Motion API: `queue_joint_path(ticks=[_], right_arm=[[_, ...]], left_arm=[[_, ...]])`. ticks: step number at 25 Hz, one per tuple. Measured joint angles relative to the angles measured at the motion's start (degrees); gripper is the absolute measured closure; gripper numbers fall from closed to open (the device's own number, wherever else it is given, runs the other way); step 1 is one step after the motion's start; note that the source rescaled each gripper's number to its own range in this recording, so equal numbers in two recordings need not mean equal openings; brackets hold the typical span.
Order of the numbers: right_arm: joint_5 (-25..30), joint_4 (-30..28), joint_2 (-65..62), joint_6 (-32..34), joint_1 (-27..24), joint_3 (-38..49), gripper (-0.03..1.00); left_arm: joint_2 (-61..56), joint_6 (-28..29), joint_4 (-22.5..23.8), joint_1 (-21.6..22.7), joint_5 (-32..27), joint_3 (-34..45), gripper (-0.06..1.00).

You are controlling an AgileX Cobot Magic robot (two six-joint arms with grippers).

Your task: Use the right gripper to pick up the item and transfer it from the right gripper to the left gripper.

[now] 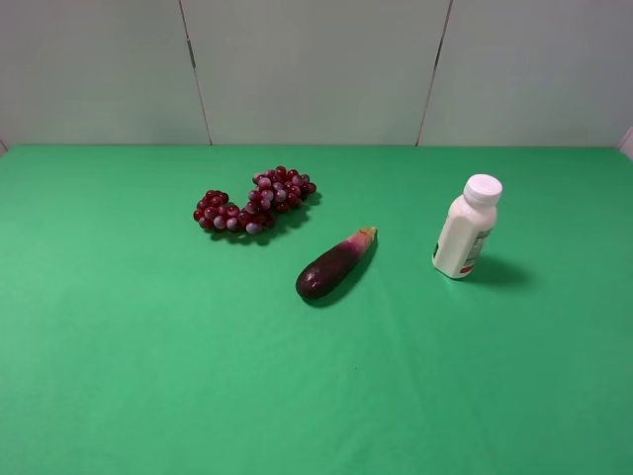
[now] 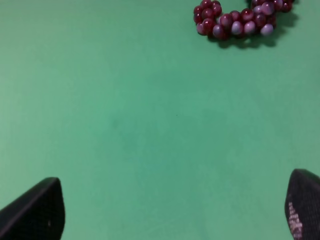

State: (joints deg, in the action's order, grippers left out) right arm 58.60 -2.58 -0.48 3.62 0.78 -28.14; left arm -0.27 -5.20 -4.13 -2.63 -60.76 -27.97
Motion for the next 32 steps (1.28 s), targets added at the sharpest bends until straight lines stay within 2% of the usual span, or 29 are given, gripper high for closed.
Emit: queue_joint_path(ticks=[32], right_arm=[[0.0, 0.0, 0.0, 0.0, 0.0, 0.0, -0.03]], left_arm=[[0.0, 0.0, 0.0, 0.0, 0.0, 0.0, 0.21]])
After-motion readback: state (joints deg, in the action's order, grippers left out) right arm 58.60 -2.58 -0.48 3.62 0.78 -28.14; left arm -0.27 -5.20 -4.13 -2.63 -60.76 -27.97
